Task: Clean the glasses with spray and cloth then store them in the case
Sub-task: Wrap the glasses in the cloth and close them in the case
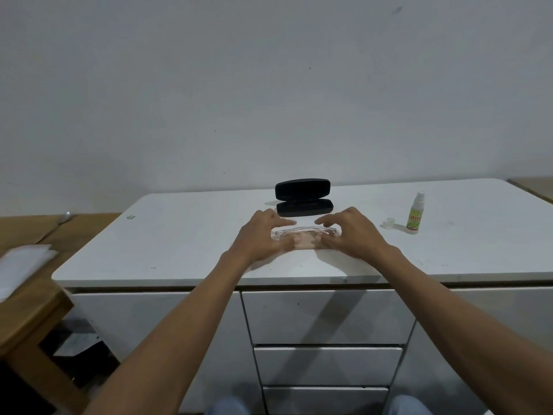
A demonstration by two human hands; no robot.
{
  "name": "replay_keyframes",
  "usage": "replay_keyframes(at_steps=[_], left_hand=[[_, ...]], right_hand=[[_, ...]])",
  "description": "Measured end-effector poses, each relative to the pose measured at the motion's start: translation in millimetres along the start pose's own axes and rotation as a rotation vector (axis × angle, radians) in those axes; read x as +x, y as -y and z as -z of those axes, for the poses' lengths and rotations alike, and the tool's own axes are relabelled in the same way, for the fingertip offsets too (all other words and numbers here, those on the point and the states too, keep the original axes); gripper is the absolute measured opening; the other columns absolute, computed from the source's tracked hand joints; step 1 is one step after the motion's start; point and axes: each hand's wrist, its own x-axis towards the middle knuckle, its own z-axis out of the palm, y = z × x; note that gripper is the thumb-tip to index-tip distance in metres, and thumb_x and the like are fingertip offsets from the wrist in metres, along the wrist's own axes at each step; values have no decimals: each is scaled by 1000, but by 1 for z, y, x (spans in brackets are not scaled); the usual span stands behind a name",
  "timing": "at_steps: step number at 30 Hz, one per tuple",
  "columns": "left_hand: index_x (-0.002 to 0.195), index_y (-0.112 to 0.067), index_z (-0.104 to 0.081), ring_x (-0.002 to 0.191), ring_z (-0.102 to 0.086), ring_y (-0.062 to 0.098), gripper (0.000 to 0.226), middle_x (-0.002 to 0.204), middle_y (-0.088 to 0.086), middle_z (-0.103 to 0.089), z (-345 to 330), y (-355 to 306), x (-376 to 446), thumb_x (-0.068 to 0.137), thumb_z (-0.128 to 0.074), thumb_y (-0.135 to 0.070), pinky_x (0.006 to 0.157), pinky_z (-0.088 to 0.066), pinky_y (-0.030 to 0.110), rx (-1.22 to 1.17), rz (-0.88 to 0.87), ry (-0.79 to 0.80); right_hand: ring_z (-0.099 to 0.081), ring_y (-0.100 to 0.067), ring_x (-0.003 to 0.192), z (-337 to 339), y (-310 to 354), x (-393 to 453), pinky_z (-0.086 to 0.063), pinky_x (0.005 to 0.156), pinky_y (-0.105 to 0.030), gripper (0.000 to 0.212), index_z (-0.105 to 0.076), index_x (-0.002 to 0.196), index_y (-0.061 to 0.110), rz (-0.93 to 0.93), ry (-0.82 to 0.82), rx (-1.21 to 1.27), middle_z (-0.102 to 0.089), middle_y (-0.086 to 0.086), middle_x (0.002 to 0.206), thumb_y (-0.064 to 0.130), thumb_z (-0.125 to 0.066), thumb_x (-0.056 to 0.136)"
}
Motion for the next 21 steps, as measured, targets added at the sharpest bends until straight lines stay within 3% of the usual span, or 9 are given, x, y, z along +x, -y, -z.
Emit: replay_keyframes(at_steps=[5, 11, 16, 21], left_hand=[[130, -47, -64, 112, -49, 12, 62, 114, -8, -63, 2, 2, -3, 73, -73, -71, 83, -41, 31, 45, 4, 86], [133, -40, -64, 108, -56, 18, 55, 118, 0, -69, 5, -1, 3, 82, -76, -54, 80, -41, 31, 59, -8, 109], [138, -39, -60, 105, -57, 19, 53, 114, 3, -68, 2, 2, 2, 87, -70, -53, 86, -46, 34, 84, -40, 123], [140, -39, -58, 108, -53, 17, 53, 112, 1, -65, 1, 5, 1, 89, -68, -52, 87, -44, 31, 97, -86, 107]], right_hand=[[-51, -21, 124, 3, -1, -1, -47, 94, -39, 63, -67, 132, 39, 19, 110, -66, -73, 4, 121, 63, -79, 75], [-63, -21, 113, 6, -8, 4, -50, 92, -35, 50, -67, 130, 40, 2, 151, -12, -76, 0, 118, 52, -77, 82], [-51, -18, 113, 3, -11, 2, -43, 84, -31, 51, -63, 133, 43, 34, 140, -13, -73, 7, 112, 51, -75, 84], [-53, -17, 105, 2, -11, 2, -48, 83, -34, 51, -65, 131, 41, 89, 91, -58, -75, 6, 108, 53, -74, 83]])
